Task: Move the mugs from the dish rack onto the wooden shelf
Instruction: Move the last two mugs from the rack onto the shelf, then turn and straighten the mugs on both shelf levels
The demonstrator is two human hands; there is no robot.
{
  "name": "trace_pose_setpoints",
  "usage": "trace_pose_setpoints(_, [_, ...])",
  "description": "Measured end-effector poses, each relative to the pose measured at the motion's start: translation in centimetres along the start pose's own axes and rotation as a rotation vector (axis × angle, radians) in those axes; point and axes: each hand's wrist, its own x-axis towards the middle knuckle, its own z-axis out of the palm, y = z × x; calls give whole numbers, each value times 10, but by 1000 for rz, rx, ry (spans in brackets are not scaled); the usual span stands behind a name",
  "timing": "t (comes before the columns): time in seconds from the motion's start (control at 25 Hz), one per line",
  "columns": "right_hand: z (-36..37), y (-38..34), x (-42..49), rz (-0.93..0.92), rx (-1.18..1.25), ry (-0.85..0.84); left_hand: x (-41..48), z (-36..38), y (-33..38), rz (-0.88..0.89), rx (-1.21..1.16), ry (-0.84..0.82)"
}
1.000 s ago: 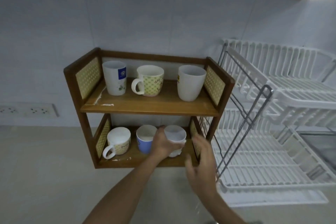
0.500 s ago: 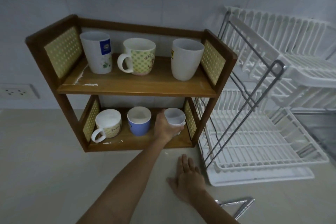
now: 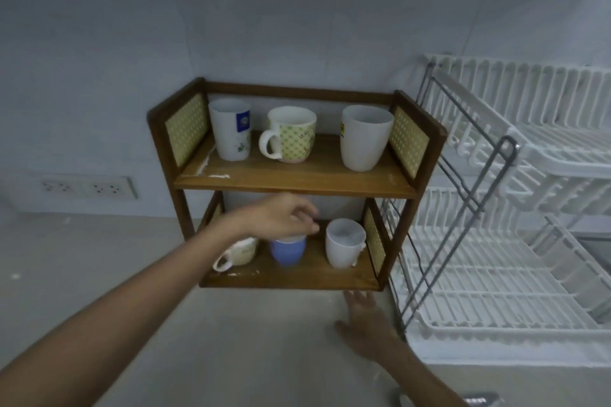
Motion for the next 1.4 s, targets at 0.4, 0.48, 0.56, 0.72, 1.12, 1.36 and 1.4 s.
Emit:
trace_pose_setpoints(0.4, [-273, -159, 24, -556, -93, 485, -1, -160, 46, -365, 620, 525])
trace_pose_setpoints(0.48, [-291, -166, 48, -523, -292, 251, 10, -157, 34, -460, 708, 533])
trace_pose_setpoints(0.56, [-295, -163, 67, -447, -395, 128, 17, -162, 23, -442, 686, 552])
trace_pose_setpoints(0.72, [-294, -156, 82, -467, -458, 132, 12, -180, 13, -340, 709, 366])
trace_pose_setpoints(1.12, [-300, -167, 76, -410, -501, 184, 11, -187, 7, -283, 771, 360])
trace_pose_setpoints(1.36, [-293, -177, 70, -386, -598, 262, 18, -183, 14, -379, 815, 531])
trace_pose_setpoints(1.4, [-293, -177, 70, -381, -598, 269, 17, -190, 12, -310, 693, 372])
